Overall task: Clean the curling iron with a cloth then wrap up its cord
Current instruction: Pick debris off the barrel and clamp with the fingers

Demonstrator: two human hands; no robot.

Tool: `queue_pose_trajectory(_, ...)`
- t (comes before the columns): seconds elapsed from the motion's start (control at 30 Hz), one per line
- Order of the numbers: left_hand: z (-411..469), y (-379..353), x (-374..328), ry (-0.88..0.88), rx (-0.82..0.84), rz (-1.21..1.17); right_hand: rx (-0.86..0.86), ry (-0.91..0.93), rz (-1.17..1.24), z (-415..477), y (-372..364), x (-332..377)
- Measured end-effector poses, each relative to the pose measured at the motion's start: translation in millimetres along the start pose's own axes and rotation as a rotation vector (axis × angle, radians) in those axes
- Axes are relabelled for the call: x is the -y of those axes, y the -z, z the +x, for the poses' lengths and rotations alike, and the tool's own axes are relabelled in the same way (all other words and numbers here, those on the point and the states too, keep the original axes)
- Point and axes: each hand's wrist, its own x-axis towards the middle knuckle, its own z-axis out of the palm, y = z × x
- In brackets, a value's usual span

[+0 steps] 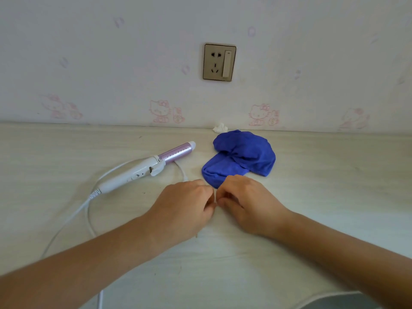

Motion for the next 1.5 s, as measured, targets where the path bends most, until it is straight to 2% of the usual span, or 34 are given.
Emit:
queue_pose_trajectory(0.07,-1,7,3,0.004,-0.040,-0.012,-0.056,-0.071,0.063,1,-1,3)
queue_pose_trajectory(0.17,0,26,14,-0.053,-0.233,-0.036,-0.137,-0.114,0.276,16,5,14)
queue_pose_trajectory(0.23,-2,37,26,-0.107,-0.313,-0.076,-0.143,-0.116,0.409,30,11,20)
queue_pose_trajectory(0.3,-6,41,38,-0.130,-0.334,-0.109,-0.107,-0.092,0.438,42,13,24)
queue_pose_trajectory(0.4,-15,36,54,-0.124,-0.308,-0.148,0.016,-0.052,0.330,52,7,27)
queue_pose_trajectory(0.5,-23,25,60,-0.149,-0.280,-0.205,0.134,-0.036,0.368,52,-2,29)
queue_pose_trajectory(0.73,-24,18,61,-0.191,-0.234,-0.323,0.208,-0.048,0.367,50,-2,28)
queue_pose_trajectory(0.9,-26,21,57,-0.175,-0.281,-0.333,0.187,-0.064,0.383,45,-7,31)
queue_pose_trajectory(1.13,-26,24,54,-0.141,-0.249,-0.277,0.108,-0.029,0.335,42,-11,36)
queue_pose_trajectory(1.3,-25,22,53,-0.079,-0.240,-0.246,0.078,-0.077,0.307,44,-13,38)
queue_pose_trajectory(1.5,-25,22,52,-0.099,-0.222,-0.222,0.076,-0.142,0.315,46,-13,39)
